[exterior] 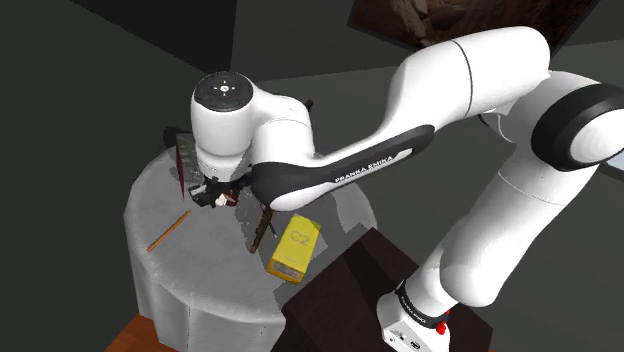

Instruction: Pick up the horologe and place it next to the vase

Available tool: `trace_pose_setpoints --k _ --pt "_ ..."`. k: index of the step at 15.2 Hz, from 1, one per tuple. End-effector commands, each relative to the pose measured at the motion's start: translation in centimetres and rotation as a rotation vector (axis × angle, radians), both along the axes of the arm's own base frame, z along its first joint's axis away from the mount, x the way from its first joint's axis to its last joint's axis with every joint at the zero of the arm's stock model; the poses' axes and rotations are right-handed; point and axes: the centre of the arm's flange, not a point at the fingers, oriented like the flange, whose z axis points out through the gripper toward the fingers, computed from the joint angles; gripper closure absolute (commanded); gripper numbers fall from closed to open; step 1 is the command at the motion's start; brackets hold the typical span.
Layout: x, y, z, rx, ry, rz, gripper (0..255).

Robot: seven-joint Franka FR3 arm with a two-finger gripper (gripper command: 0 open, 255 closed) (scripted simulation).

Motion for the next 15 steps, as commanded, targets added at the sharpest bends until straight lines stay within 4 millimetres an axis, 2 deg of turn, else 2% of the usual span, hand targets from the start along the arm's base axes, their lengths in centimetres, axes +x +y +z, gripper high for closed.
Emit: trace_pose_setpoints --k 1,15 --pt "0.4 -2.9 0.0 0.001 0.0 0.001 255" --pt "2.7 -21.2 0.0 0.001 0.0 0.001 255"
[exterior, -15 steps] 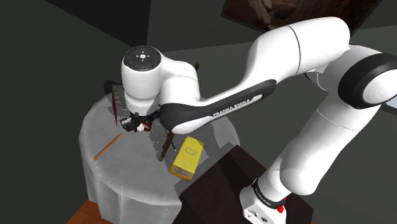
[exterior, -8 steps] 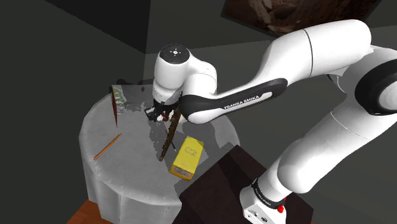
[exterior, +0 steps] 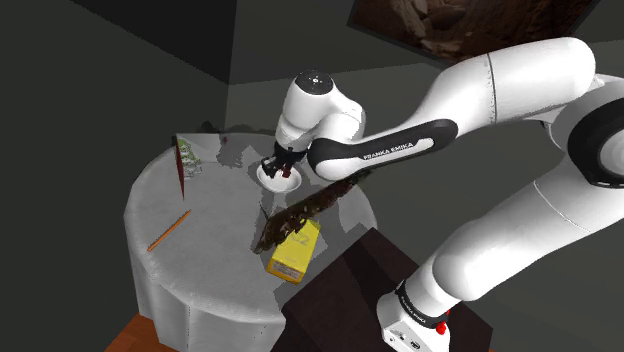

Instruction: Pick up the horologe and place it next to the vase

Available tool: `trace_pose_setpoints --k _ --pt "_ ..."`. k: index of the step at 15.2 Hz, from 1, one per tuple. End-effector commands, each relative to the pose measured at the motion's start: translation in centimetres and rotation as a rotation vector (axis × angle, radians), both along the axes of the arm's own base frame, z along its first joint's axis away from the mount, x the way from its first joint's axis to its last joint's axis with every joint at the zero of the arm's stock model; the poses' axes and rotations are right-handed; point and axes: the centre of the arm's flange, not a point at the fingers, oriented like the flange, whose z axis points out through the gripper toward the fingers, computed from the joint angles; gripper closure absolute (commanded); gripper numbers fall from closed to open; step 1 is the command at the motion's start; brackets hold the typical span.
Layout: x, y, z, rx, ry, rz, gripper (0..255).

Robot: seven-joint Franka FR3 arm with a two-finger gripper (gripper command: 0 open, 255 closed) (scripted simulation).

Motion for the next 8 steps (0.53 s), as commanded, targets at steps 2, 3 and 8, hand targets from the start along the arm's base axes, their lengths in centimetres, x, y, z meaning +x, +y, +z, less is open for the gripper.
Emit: trace_pose_setpoints --k 2,3,8 --pt "0.8 -4.0 0.2 0.0 0.0 0.002 255" --pt "1.0 -5.3 0.2 0.0 0.0 0.002 255" --pt "1.8 -11.9 0.2 0.0 0.0 0.002 255"
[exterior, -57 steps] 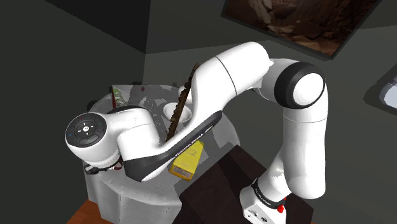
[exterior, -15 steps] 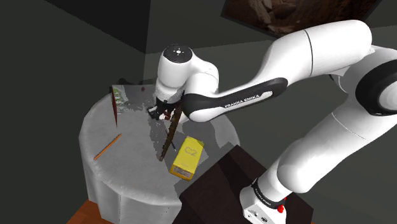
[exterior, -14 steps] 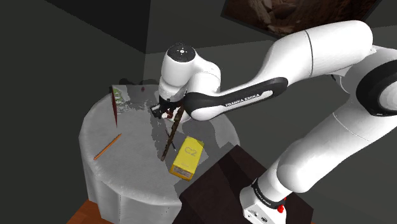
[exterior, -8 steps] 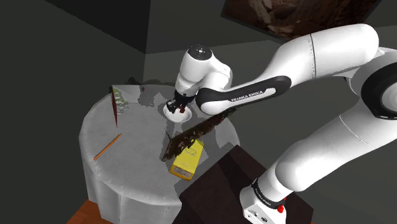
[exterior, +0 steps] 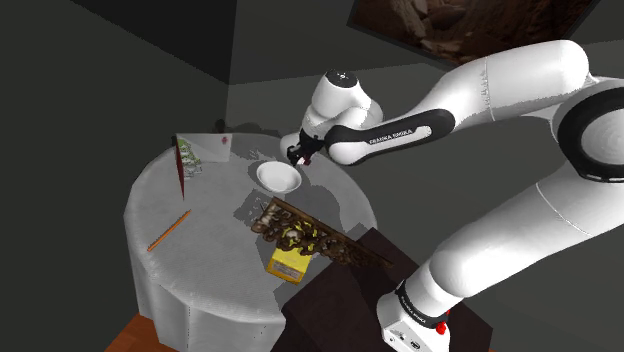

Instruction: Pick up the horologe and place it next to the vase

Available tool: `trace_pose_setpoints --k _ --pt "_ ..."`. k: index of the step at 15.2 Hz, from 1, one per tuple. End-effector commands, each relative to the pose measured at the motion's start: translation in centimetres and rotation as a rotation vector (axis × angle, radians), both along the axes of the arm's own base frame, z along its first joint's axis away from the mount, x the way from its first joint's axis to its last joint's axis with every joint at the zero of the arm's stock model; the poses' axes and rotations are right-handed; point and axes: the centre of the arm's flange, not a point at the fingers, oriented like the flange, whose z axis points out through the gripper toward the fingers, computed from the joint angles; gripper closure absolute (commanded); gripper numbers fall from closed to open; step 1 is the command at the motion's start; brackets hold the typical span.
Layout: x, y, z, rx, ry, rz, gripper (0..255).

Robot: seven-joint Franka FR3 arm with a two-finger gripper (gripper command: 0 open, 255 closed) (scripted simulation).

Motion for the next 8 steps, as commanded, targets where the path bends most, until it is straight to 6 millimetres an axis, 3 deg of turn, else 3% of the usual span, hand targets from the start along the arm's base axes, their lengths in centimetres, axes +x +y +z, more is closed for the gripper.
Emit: trace_pose_setpoints --k 1,8 --pt "0.4 -2.5 0.1 -0.001 0.0 0.002 255" --pt "1.6 -11.7 0.1 -0.001 0.0 0.002 255"
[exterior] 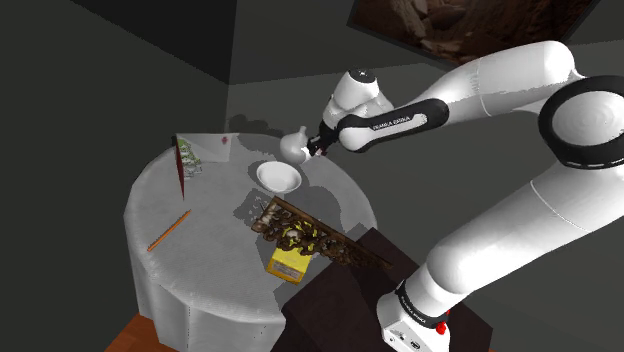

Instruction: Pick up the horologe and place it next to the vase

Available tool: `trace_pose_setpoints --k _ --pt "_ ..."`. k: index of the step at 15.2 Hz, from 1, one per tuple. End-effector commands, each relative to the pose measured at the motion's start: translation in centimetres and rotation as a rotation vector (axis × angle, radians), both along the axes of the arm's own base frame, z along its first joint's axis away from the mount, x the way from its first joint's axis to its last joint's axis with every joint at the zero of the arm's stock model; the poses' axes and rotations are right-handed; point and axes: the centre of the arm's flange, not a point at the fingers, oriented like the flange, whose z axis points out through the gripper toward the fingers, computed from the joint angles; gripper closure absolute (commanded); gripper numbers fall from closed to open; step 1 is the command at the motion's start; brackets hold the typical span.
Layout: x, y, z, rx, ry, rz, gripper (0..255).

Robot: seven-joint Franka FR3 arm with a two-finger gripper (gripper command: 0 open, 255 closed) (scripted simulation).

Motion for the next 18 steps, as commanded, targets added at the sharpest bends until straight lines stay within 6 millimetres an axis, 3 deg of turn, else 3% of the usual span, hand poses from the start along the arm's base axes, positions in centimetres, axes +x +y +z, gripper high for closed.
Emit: trace_pose_setpoints --k 1,11,18 --pt "0.5 -2.7 -0.1 -0.001 0.0 0.003 255" --pt "2.1 -15.8 -0.1 -0.001 0.0 0.003 255" --pt "2.1 -16.2 -3.3 -0.001 0.0 0.003 255"
